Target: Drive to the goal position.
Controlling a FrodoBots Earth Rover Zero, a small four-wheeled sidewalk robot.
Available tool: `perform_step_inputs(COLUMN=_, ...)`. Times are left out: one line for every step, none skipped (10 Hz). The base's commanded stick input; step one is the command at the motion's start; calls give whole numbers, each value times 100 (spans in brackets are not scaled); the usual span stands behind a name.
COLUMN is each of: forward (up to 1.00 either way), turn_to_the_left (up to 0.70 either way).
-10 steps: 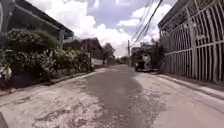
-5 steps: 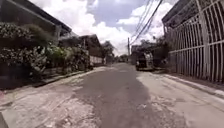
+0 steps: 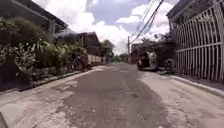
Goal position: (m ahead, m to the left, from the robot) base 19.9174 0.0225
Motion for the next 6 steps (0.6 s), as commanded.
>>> perform_step_inputs(forward=100, turn_to_the_left=0)
perform_step_inputs(forward=100, turn_to_the_left=0)
perform_step_inputs(forward=100, turn_to_the_left=0)
perform_step_inputs(forward=100, turn_to_the_left=0)
perform_step_inputs(forward=100, turn_to_the_left=0)
perform_step_inputs(forward=100, turn_to_the_left=0)
